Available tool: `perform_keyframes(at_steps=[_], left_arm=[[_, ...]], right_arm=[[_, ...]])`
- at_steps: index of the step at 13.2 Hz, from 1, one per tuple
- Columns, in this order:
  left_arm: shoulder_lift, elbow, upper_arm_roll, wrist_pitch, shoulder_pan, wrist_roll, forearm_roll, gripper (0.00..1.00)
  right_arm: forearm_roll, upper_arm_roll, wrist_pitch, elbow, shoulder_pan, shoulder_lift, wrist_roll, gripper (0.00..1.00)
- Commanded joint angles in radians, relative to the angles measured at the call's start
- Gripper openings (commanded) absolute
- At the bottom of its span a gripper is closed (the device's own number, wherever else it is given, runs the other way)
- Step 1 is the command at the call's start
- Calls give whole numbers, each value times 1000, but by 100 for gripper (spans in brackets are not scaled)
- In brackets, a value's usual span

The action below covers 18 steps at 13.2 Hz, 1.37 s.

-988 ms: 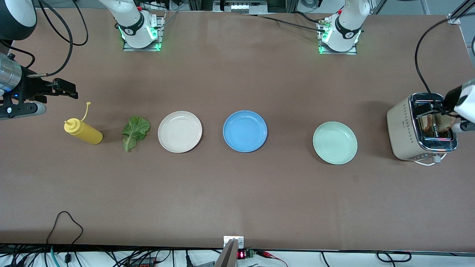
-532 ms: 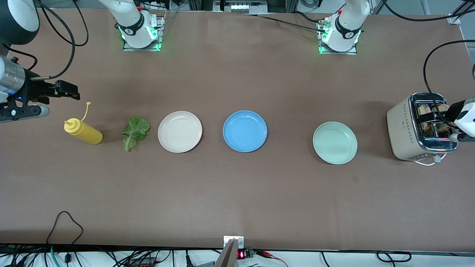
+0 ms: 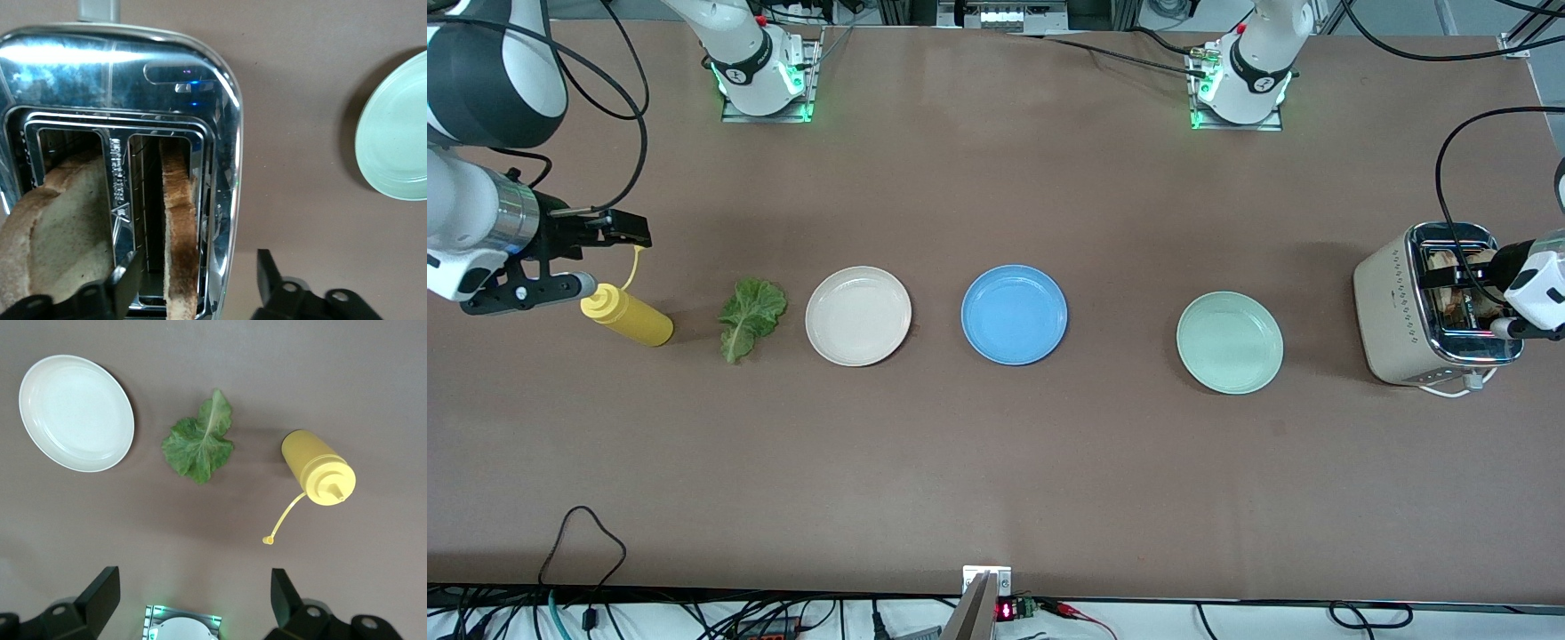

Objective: Make sandwich in blue plate with both arms
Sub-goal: 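Grasp a bread slice in the toaster with the left gripper and lift, then carry the bread to the blue plate while the right gripper grasps lettuce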

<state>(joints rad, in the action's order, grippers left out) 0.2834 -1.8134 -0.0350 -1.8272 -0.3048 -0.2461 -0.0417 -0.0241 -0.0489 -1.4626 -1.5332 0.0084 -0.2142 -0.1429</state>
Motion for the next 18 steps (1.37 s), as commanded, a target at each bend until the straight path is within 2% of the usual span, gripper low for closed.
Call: perform_keyframes(at_steps=[1,2,3,4,5,6,9,10,14,16,17,18], left_arm=[[26,17,4,6,-17,-19,-20,58],[28,19,4,6,-22,-19,-20,51],[28,19,4,6,-23,-19,-20,39],[27,19,4,11,-23,-15,-20,21],[26,19,4,14,-23,-16,-20,7],[25,19,4,16,-23,-18,-21,0],[7,38,4,78,-23,-35,-20,1],[0,89,4,136,-25,-36,-20,1],[-3,389,29,470,-4,-42,-6,1],[-16,442,117,549,-2,-44,18,1],[-39,430,157,551,-1,-35,49,1],[-35,424,229,551,0,-21,66,1]], right_arm=[[-13,-2,19,-1,-1,-4,-1,100],[-13,-2,21,-1,-1,-7,-6,100],[-13,-2,21,-1,-1,-13,-3,100],[-13,-2,22,-2,-1,-16,-3,100],[-13,-2,30,-2,-2,-17,-1,100],[-13,-2,39,-2,-2,-17,0,100],[-13,-2,48,-11,-4,-17,2,100],[-13,-3,48,-13,-4,-17,2,100],[-13,-2,44,-47,4,-4,14,100],[-13,-3,22,-71,7,9,19,100],[-13,-2,-20,-103,8,18,20,100],[-13,-3,-100,-166,8,42,40,100]])
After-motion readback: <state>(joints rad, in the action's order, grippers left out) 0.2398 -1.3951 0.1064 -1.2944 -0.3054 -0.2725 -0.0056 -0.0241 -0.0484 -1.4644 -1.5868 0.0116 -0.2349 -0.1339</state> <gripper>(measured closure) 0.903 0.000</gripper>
